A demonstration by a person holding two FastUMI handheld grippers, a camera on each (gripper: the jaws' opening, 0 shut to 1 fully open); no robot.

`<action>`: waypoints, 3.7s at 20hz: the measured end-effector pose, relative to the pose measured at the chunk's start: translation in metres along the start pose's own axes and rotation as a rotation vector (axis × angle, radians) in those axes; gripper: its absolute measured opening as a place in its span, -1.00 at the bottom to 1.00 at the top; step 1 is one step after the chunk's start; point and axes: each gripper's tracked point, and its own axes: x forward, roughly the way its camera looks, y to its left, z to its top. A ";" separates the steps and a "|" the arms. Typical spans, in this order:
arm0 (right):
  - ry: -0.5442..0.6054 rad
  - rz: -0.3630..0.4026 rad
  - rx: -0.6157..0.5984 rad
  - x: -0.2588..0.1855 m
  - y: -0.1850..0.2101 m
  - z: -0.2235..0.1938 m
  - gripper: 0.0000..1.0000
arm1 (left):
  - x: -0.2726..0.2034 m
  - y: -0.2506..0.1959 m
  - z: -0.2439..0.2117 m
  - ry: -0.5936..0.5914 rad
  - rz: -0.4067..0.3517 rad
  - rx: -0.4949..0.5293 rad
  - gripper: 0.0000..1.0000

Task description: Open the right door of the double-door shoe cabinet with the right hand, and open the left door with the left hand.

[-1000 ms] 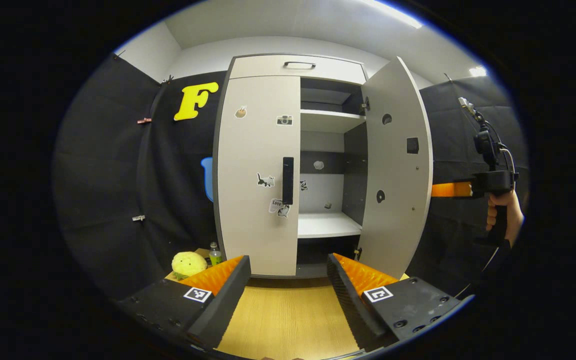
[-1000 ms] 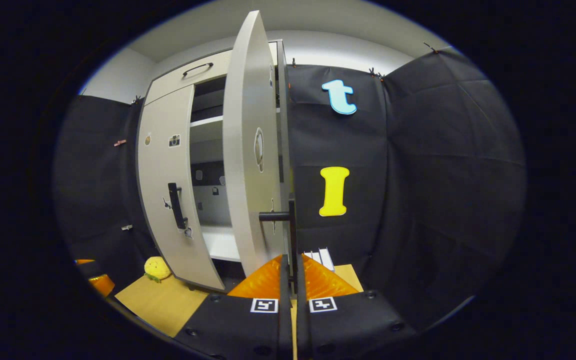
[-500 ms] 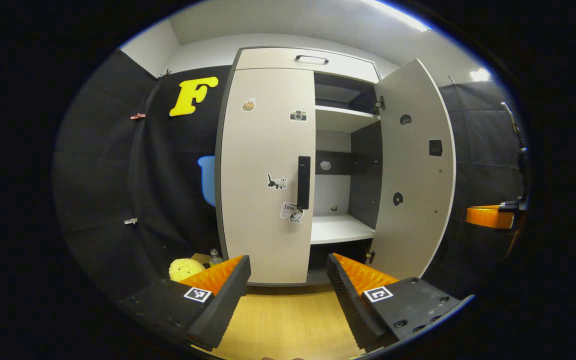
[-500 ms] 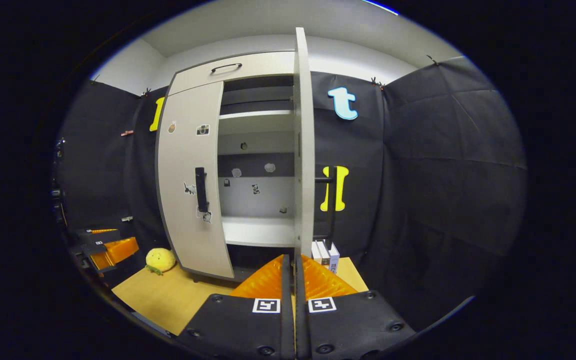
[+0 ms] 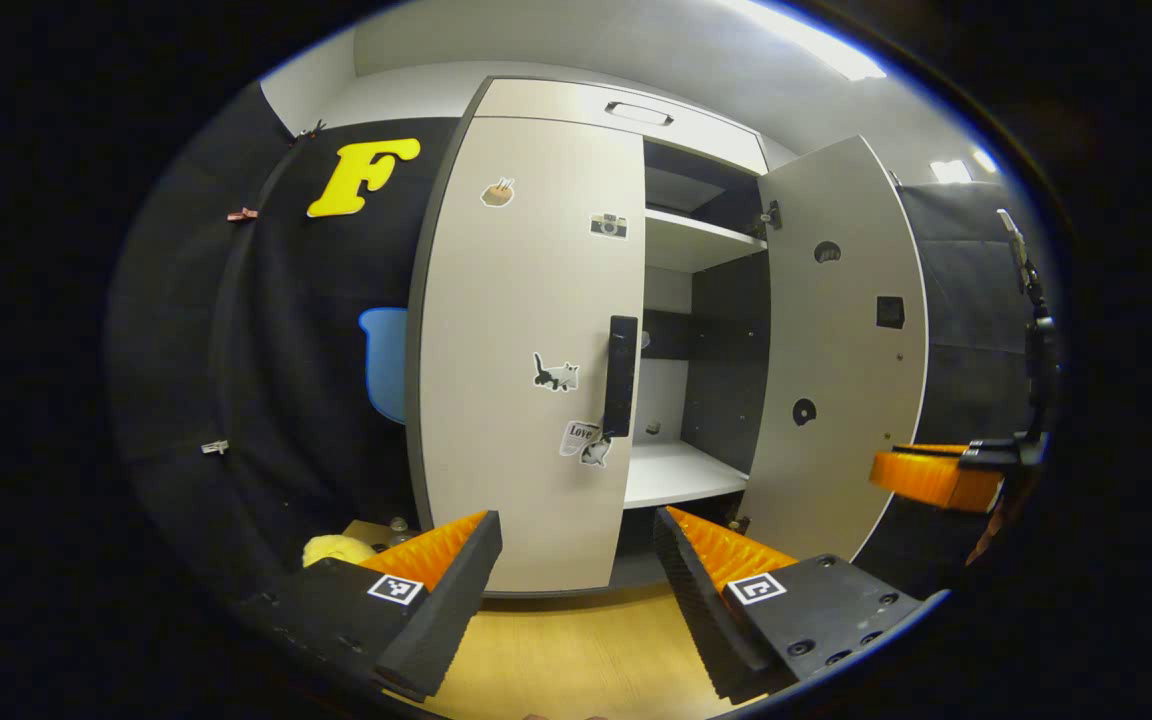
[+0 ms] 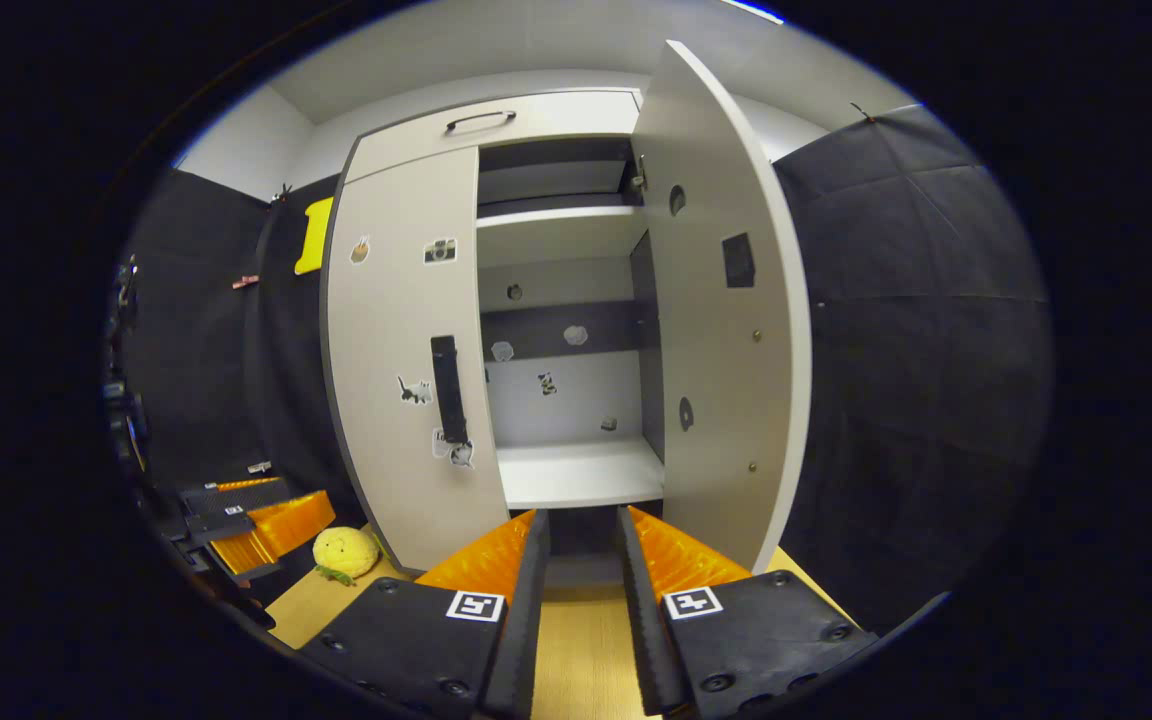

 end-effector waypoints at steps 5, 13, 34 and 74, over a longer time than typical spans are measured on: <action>0.036 -0.010 -0.017 -0.006 0.004 -0.022 0.96 | 0.043 -0.001 0.023 -0.028 -0.005 0.062 0.89; 0.062 0.021 -0.021 0.000 -0.010 -0.039 1.00 | 0.130 -0.016 0.074 -0.059 0.031 0.106 0.89; 0.084 0.162 -0.037 0.022 -0.017 -0.049 0.99 | 0.219 -0.025 0.081 -0.023 0.153 0.063 -0.34; 0.029 0.176 -0.077 0.028 0.058 -0.012 0.99 | -0.038 0.165 0.067 -0.120 0.346 -0.136 -0.90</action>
